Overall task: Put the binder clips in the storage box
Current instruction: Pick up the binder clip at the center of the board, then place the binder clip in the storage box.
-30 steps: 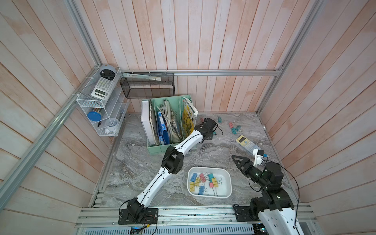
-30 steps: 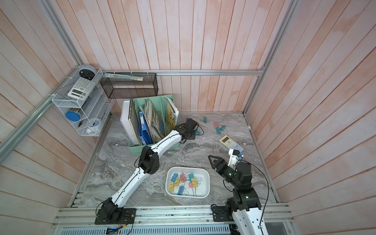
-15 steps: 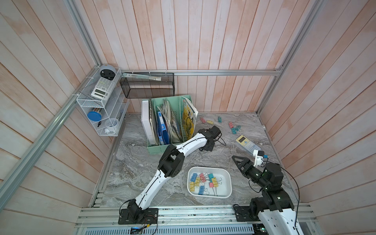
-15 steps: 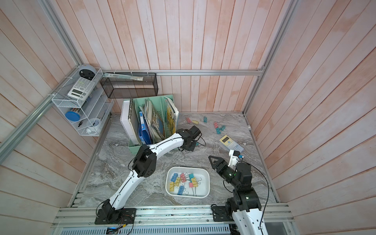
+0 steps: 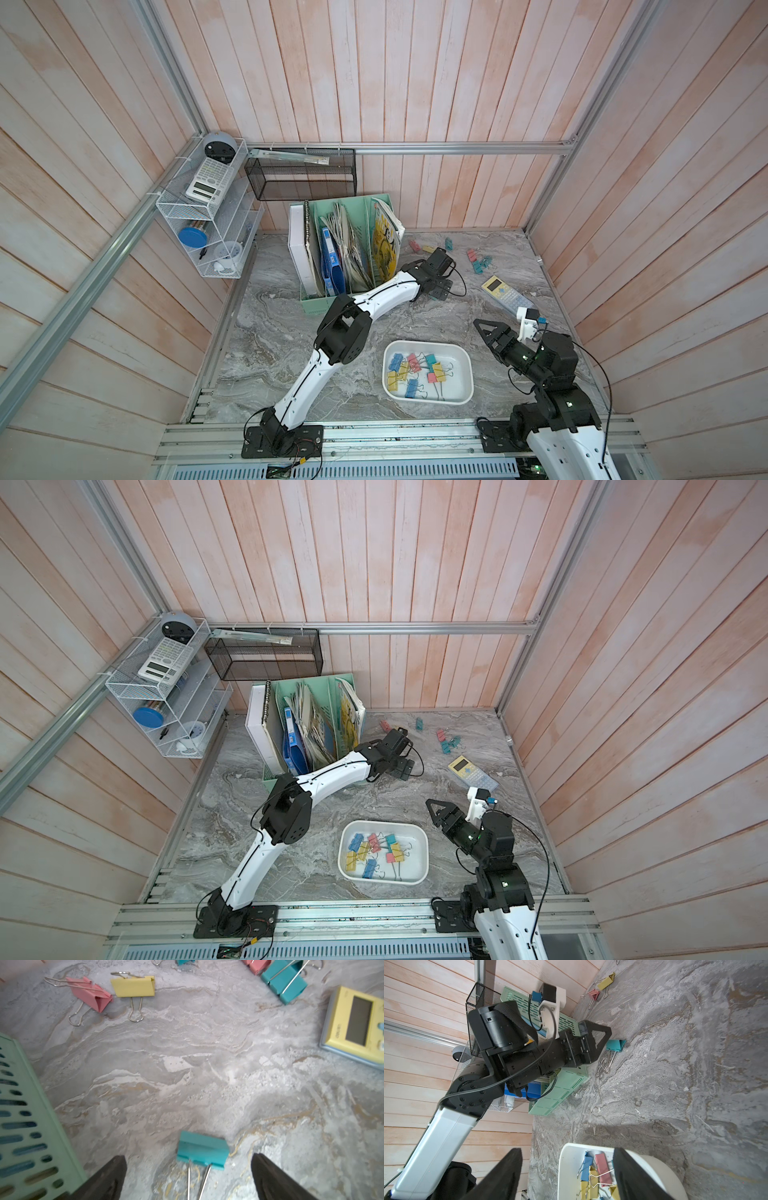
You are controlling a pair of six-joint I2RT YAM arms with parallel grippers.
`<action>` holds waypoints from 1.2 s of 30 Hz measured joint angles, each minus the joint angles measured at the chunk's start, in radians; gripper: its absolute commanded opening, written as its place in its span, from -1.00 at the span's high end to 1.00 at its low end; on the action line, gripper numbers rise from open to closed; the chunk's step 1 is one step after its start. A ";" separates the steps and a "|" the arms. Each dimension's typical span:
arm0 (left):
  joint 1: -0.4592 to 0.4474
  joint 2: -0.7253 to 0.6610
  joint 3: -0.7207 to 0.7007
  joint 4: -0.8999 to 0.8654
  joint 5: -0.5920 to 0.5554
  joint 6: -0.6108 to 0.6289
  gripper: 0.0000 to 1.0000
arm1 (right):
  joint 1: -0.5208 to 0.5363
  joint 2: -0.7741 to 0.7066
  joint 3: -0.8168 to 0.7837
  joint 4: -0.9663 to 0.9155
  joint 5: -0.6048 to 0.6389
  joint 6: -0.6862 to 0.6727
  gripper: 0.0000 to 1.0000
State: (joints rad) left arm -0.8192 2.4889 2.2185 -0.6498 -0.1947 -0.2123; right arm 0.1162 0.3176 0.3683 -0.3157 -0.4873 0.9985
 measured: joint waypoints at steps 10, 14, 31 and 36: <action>0.000 0.101 0.039 -0.012 0.012 -0.003 -0.01 | 0.000 0.019 0.000 0.001 0.006 -0.004 -0.51; 0.000 0.072 -0.017 0.030 0.023 -0.015 0.38 | 0.000 0.027 -0.002 0.002 0.015 -0.006 -0.51; -0.030 -0.535 -0.480 0.135 0.109 -0.113 0.42 | 0.000 0.312 0.143 -0.067 0.083 -0.138 -0.52; -0.106 -0.814 -0.703 0.175 0.111 -0.133 0.42 | -0.001 0.450 0.198 -0.048 0.089 -0.145 -0.52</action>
State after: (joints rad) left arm -0.9249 1.6752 1.5150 -0.4747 -0.0834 -0.3450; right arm 0.1150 0.7673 0.5667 -0.3641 -0.3981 0.8532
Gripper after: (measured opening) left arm 0.532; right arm 0.763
